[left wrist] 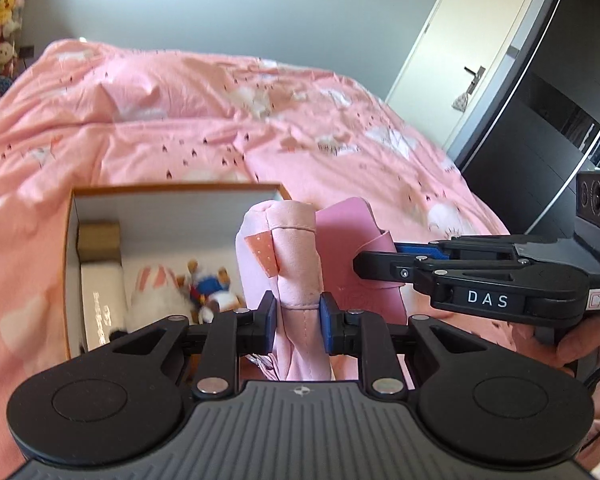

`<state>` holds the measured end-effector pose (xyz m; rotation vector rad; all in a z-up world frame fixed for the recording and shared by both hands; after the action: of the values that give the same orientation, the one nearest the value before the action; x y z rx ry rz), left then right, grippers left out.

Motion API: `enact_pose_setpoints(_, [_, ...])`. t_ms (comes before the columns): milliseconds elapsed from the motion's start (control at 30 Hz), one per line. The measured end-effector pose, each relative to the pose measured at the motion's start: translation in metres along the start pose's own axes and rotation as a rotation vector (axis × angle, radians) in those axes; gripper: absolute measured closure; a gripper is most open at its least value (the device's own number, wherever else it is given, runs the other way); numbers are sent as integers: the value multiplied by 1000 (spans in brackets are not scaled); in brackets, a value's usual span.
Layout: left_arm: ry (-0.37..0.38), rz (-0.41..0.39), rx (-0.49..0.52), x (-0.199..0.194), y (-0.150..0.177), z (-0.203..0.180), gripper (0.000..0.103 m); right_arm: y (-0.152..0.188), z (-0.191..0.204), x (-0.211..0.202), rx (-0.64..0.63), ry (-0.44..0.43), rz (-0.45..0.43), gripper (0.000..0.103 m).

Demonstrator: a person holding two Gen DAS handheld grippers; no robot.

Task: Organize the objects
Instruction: 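Lift the pouch and wallet with both tools and carry them over the box, then lower the pink pouch into the box and open the left tool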

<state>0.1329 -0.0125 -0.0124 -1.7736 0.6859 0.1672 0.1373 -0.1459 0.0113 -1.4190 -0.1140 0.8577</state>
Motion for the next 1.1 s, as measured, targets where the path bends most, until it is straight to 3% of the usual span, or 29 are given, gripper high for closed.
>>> enact_pose_setpoints(200, [-12, -63, 23, 16, -22, 2, 79, -21, -7, 17, -1, 29, -66, 81])
enact_pose_setpoints(333, [-3, -52, 11, 34, -29, 12, 79, -26, -16, 33, 11, 52, -71, 81])
enact_pose_setpoints(500, [13, 14, -69, 70, -25, 36, 79, -30, -29, 47, 4, 101, -79, 81])
enact_pose_setpoints(667, [87, 101, -210, 108, -7, 47, 79, -36, -43, 54, 20, 119, -88, 81])
enact_pose_setpoints(767, [138, 154, -275, 130, 8, 43, 79, -35, -51, 60, 31, 128, -81, 81])
enact_pose_setpoints(1100, [157, 334, -513, 186, 74, 61, 79, -14, -71, 80, 63, 128, -20, 81])
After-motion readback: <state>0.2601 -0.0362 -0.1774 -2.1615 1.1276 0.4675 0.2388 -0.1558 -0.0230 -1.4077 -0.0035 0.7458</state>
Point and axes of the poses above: each gripper's, at about its wrist camera, not at the fingertips, and x roughly the way its jaws point, z to its left, y to its underside, the point moved 8 cm from there along x, roughly the way its jaws point, and after that the axes turned 15 degrees about -z, right-handed, at the moved point
